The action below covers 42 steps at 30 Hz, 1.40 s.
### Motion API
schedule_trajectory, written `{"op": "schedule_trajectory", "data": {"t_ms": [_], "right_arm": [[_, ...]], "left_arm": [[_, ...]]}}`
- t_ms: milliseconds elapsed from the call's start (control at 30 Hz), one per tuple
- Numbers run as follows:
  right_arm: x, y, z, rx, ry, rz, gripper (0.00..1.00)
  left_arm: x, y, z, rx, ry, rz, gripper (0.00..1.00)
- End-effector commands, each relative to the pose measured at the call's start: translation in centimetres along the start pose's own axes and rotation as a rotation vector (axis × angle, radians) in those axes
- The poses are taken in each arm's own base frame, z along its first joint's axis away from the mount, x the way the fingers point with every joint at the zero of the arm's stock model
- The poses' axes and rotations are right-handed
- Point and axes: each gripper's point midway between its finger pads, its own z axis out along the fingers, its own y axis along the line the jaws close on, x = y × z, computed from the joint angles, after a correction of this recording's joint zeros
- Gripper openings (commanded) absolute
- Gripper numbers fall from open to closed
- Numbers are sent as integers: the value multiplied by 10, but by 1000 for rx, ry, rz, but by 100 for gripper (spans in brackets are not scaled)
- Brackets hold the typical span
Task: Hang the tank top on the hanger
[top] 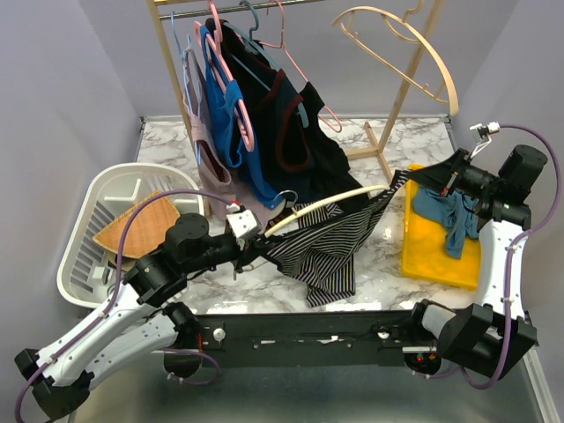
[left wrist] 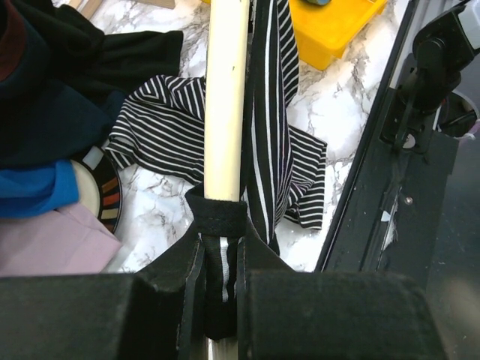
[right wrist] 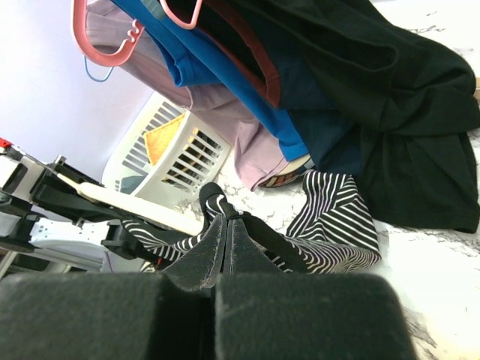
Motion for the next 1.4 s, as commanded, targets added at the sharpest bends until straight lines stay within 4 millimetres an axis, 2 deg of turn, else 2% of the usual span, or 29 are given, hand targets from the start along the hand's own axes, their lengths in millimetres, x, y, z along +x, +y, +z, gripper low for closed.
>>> {"op": "schedule_trajectory", "data": {"t_ms": [0, 133, 267, 500, 633, 900, 933, 967, 1000, 1033, 1067, 1100, 1133, 1167, 1200, 1233, 1300, 1333, 1367], "right_arm": [[-10, 4, -3, 7, -12, -41, 1], [-11, 13, -4, -16, -7, -62, 1], [-6, 26, -5, -54, 8, -82, 0], [12, 56, 0, -128, 62, -145, 0], [18, 68, 3, -137, 72, -191, 0], [11, 88, 4, -132, 81, -293, 1], [10, 94, 2, -127, 83, -319, 2], [6, 89, 3, -83, 79, -334, 4], [3, 85, 2, -43, 79, -356, 14], [-3, 88, -2, -2, 88, -409, 23], [-9, 75, -5, 103, 94, -439, 32], [-13, 65, -7, 156, 115, -451, 49], [-13, 63, -13, 196, 140, -491, 57], [-22, 63, -19, 251, 142, -548, 64], [-24, 66, -22, 261, 151, -584, 74], [-21, 68, -25, 256, 174, -628, 81], [-24, 81, -29, 241, 181, -700, 90], [-19, 86, -31, 219, 204, -763, 91], [-16, 93, -32, 188, 208, -798, 94]], "left_arm": [[-9, -15, 1, 95, -25, 19, 0], [-6, -18, 10, 129, -7, 3, 0], [-12, -18, 20, 152, -15, 4, 0], [-8, -2, 36, 107, 28, -12, 0], [-15, -1, 38, 110, 14, -6, 0], [-33, -1, 46, 149, 10, 35, 0], [-41, -2, 47, 159, -2, 50, 0], [-43, -1, 48, 164, 1, 57, 0], [-43, -1, 51, 174, 11, 60, 0], [-53, -2, 49, 177, -4, 75, 0], [-53, -1, 49, 180, 8, 91, 0], [-53, -1, 49, 182, 20, 99, 0], [-64, 0, 46, 177, 6, 123, 0], [-61, 1, 43, 174, 35, 138, 0], [-61, 1, 42, 178, 47, 150, 0], [-70, 1, 38, 176, 38, 167, 0], [-67, 1, 34, 183, 72, 190, 0], [-74, 0, 31, 187, 67, 199, 0], [-71, -2, 28, 196, 89, 198, 0]]}}
